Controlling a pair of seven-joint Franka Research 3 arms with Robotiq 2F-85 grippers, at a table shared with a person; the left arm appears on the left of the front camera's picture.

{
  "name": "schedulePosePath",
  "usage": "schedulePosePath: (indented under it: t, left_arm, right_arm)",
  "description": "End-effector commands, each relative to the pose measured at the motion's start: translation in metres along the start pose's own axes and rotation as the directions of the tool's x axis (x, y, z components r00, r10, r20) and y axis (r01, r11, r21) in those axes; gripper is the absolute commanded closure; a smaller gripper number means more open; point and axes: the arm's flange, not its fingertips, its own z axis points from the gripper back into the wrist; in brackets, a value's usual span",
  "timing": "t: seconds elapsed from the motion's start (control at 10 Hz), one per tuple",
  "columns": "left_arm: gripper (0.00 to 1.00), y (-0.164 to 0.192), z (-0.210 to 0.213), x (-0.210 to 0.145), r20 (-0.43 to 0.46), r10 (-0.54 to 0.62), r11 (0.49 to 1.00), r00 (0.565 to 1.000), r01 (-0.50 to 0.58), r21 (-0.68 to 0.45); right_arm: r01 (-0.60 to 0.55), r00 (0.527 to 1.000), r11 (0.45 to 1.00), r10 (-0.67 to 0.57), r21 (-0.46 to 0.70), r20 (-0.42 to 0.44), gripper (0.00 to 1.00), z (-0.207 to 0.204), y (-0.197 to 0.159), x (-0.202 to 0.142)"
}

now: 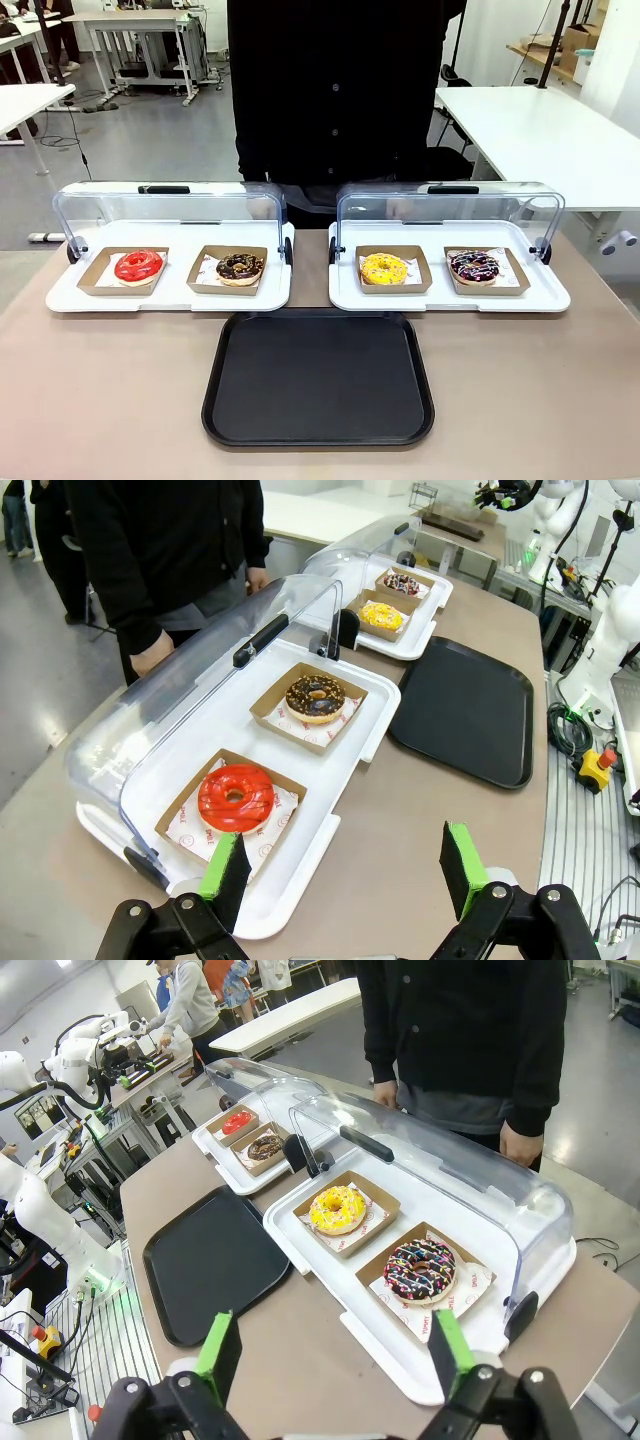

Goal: Move the fourth donut from the left to the tray.
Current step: Pick up the Paper togo box containing the Donut indicated by the person and place it on the Handle tray.

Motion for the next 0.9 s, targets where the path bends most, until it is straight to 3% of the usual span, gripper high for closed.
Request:
schedulePosePath:
  t: [0.0, 0.8]
  left_arm:
    - [0.00, -0.0003, 0.0004, 0.0007, 0.017, -0.007, 1.000, 1.000, 0.008, -0.007]
    - [0.00, -0.0003, 0.0004, 0.0007, 0.017, -0.007, 1.000, 1.000, 0.008, -0.007]
  right_arm:
    - [-0.028, 0.999, 1.000, 0.028, 0.002, 0.030, 0.00, -0.0011, -0.0025, 0.0023]
    - [-0.028, 0.999, 1.000, 0.028, 0.002, 0.030, 0.00, -0.0011, -0.0025, 0.0023]
